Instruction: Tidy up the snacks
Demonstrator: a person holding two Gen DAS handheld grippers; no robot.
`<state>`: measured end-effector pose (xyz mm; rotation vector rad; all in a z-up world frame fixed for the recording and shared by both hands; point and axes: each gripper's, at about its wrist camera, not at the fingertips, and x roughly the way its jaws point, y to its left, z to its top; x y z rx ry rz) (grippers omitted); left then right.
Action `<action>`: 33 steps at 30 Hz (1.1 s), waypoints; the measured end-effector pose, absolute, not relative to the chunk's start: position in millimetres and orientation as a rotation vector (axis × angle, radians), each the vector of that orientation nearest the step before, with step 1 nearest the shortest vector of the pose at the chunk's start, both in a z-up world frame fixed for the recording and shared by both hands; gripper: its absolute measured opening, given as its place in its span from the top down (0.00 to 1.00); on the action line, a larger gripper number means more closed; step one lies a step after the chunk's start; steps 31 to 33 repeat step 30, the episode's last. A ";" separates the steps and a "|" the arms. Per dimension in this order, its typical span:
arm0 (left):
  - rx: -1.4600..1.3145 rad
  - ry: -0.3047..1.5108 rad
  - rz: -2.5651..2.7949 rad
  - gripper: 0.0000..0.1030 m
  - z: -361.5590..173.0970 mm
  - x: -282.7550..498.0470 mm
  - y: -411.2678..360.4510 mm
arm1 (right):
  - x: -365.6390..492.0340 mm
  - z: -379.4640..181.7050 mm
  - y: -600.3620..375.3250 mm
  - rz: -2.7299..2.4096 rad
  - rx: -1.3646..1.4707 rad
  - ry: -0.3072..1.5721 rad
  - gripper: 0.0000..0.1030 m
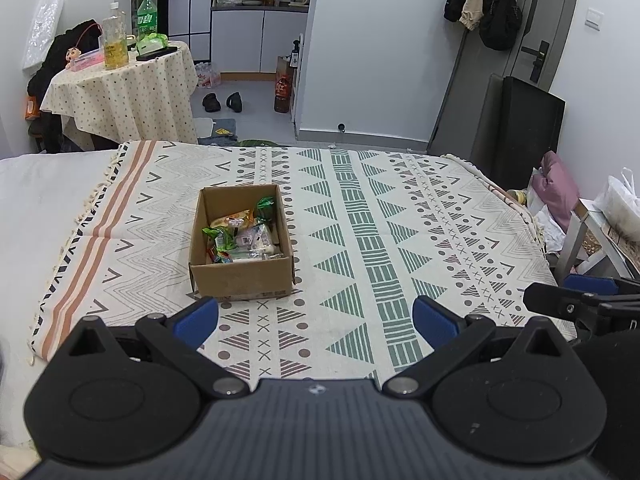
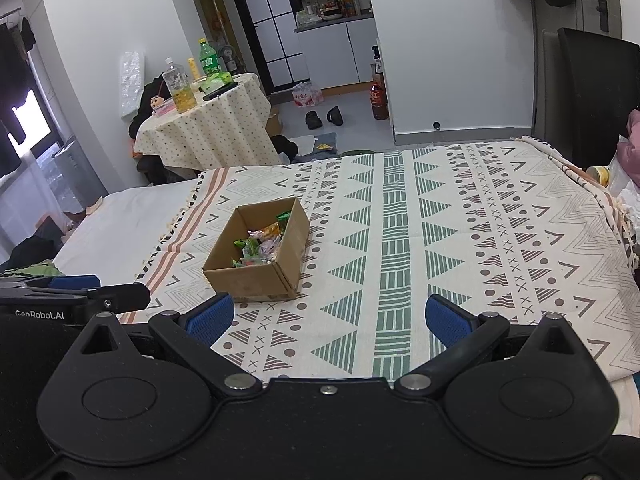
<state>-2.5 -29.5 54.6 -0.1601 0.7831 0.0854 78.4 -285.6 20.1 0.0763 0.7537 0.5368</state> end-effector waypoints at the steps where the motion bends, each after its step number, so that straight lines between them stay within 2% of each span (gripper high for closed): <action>1: -0.162 0.785 0.086 0.00 54.6 -2.5 -29.4 | 79.0 19.9 -285.7 0.537 0.076 0.754 0.00; 33: -0.149 0.774 0.102 0.00 56.3 -6.8 -29.5 | 78.9 16.3 -282.7 0.555 0.112 0.763 0.00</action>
